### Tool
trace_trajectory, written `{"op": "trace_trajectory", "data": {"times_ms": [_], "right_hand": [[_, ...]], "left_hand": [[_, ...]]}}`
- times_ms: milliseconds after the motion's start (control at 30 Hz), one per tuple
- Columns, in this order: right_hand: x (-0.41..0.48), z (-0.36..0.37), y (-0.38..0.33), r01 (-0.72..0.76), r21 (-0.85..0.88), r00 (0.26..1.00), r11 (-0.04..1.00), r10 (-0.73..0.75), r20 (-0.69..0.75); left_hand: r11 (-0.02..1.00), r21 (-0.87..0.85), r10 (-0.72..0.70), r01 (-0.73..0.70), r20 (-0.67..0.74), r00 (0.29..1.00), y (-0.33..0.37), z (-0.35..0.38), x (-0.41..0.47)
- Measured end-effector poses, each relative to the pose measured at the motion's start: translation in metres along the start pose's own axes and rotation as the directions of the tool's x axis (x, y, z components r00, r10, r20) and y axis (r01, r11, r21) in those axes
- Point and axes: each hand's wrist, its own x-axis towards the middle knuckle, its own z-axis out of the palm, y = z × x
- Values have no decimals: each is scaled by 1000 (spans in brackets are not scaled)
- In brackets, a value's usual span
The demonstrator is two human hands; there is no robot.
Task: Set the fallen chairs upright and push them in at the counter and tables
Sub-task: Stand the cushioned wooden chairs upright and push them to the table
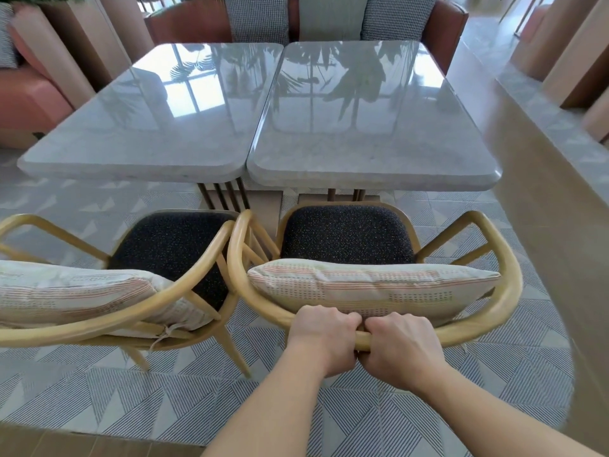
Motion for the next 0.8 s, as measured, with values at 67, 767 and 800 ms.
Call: {"op": "trace_trajectory", "data": {"times_ms": [67,767,800], "right_hand": [[0,0,0,17,-7,1000,1000,-17,-4],[-8,-20,66,149,22,980,989,-151,133],[-8,-20,64,144,20,980,989,-146,132]], "left_hand": [[1000,1,-1,1,7,1000,0,1,0],[975,76,-217,208,128,968,21,-6,11],[970,78,-239,230,124,963,22,-7,10]]}}
